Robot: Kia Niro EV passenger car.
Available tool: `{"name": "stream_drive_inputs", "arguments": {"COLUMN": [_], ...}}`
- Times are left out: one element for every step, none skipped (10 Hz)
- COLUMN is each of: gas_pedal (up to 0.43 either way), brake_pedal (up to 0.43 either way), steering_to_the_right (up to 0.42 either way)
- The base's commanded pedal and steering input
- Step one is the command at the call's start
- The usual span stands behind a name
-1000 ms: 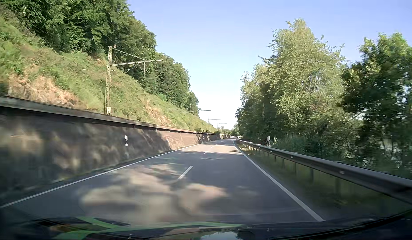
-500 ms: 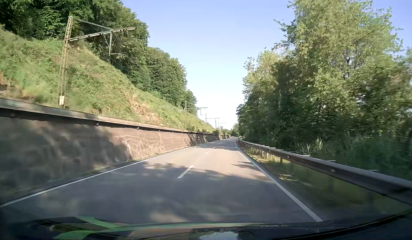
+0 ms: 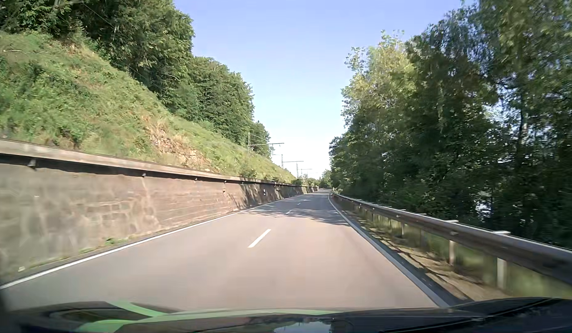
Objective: Follow the waypoints while adhering to traffic rules and regulations
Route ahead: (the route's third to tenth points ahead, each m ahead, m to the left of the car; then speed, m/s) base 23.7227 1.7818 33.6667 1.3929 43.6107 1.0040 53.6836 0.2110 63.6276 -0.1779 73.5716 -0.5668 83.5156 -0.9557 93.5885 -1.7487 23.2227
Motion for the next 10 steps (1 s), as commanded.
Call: {"name": "stream_drive_inputs", "arguments": {"gas_pedal": [0.209, 0.209, 0.209, 0.197, 0.197, 0.197, 0.209, 0.209, 0.209, 0.209], "brake_pedal": [0.000, 0.000, 0.000, 0.000, 0.000, 0.000, 0.000, 0.000, 0.000, 0.000], "steering_to_the_right": [0.002, 0.003, 0.003, 0.003, 0.003, 0.003, 0.003, 0.004, 0.004, 0.004]}}
